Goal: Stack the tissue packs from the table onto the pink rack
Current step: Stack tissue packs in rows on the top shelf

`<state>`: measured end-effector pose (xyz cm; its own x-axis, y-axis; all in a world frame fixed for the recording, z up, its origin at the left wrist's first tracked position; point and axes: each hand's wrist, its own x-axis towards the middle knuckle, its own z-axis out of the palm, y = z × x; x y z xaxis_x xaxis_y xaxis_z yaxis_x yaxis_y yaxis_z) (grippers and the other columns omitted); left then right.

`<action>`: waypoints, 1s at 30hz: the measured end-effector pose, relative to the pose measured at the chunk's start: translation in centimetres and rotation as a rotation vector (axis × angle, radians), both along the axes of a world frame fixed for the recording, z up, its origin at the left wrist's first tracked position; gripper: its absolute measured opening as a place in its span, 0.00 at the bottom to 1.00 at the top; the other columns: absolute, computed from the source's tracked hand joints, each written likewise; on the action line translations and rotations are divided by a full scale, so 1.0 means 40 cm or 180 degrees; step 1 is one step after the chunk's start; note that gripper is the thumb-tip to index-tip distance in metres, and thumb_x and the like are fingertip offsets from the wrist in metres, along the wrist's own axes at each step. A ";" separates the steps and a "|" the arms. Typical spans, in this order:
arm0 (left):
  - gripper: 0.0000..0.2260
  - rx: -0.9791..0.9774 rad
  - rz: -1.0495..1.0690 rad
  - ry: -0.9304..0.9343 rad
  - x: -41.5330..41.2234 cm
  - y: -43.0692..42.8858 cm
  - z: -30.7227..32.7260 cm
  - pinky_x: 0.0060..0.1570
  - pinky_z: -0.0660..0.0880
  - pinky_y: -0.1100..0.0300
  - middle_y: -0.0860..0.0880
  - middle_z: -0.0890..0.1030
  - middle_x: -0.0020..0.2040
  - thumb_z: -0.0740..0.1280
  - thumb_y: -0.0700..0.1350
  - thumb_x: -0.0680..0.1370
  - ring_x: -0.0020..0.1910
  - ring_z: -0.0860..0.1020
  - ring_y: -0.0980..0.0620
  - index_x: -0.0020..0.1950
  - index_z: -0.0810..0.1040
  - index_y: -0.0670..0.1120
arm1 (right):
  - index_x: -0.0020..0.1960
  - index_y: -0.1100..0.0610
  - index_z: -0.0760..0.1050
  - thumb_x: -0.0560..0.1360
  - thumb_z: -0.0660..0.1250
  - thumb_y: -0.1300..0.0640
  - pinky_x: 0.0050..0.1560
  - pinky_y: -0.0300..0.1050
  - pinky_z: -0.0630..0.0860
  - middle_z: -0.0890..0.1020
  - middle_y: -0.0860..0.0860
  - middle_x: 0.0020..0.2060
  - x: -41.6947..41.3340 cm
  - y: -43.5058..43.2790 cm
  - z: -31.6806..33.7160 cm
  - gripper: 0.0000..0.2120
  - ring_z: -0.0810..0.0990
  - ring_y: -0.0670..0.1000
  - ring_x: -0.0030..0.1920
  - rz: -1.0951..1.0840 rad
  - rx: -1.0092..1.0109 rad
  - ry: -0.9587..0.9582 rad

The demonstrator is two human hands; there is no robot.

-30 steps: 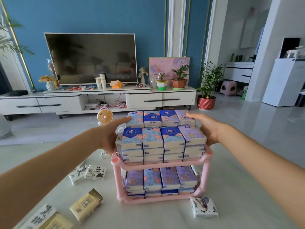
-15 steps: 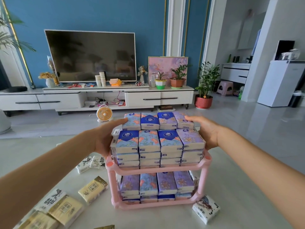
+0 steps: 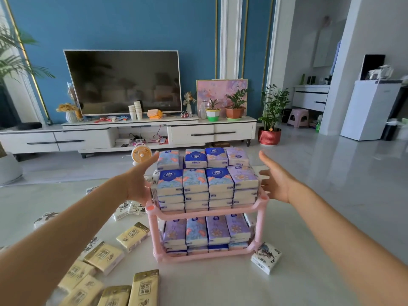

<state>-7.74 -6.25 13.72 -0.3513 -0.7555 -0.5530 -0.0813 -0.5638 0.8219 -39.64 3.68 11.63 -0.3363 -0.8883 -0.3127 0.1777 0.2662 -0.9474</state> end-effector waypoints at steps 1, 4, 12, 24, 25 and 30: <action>0.52 0.0017 0.0056 0.0036 0.014 0.002 -0.003 0.56 0.72 0.36 0.35 0.75 0.62 0.73 0.64 0.56 0.59 0.75 0.34 0.69 0.60 0.35 | 0.51 0.58 0.71 0.72 0.63 0.38 0.38 0.44 0.74 0.78 0.55 0.42 -0.005 0.027 -0.027 0.23 0.76 0.52 0.38 -0.0412 -0.0225 0.0118; 0.53 -0.0274 0.0245 -0.0134 0.051 0.045 -0.015 0.64 0.65 0.37 0.34 0.65 0.70 0.67 0.69 0.62 0.68 0.65 0.35 0.74 0.52 0.36 | 0.56 0.60 0.72 0.62 0.66 0.54 0.42 0.44 0.70 0.77 0.56 0.47 -0.003 0.150 -0.170 0.24 0.75 0.53 0.43 -0.1221 -0.0426 0.1069; 0.27 -0.0893 0.0450 -0.0910 0.202 0.300 -0.101 0.54 0.70 0.46 0.40 0.72 0.59 0.59 0.58 0.77 0.60 0.72 0.42 0.68 0.65 0.41 | 0.71 0.58 0.62 0.67 0.73 0.46 0.63 0.46 0.66 0.71 0.57 0.67 0.079 0.320 -0.423 0.38 0.70 0.56 0.66 0.0137 0.0441 0.3609; 0.06 -0.0984 0.0415 -0.0759 0.325 0.616 -0.158 0.40 0.71 0.56 0.45 0.74 0.39 0.61 0.41 0.78 0.36 0.72 0.49 0.44 0.75 0.43 | 0.63 0.59 0.66 0.68 0.67 0.51 0.60 0.56 0.71 0.72 0.62 0.61 0.216 0.393 -0.401 0.26 0.72 0.63 0.61 0.0056 0.0628 0.3403; 0.06 -0.1028 0.0450 -0.0812 0.332 0.620 -0.161 0.40 0.71 0.57 0.45 0.74 0.39 0.61 0.40 0.78 0.37 0.73 0.49 0.44 0.75 0.43 | 0.62 0.60 0.66 0.69 0.67 0.50 0.59 0.55 0.72 0.73 0.62 0.60 0.236 0.397 -0.385 0.26 0.73 0.63 0.60 0.0056 0.0672 0.3385; 0.05 -0.1658 0.0306 -0.1518 0.347 0.601 -0.176 0.39 0.71 0.59 0.43 0.76 0.50 0.63 0.37 0.78 0.44 0.74 0.48 0.51 0.77 0.40 | 0.67 0.61 0.64 0.74 0.65 0.56 0.60 0.52 0.70 0.71 0.61 0.64 0.374 0.410 -0.326 0.24 0.70 0.60 0.63 0.0658 -0.0015 0.4176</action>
<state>6.14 17.77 6.69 -0.0795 -0.9788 -0.1886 -0.4689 -0.1303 0.8736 -24.70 20.10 -1.39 -0.2441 -0.9594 0.1410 -0.9062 0.1740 -0.3853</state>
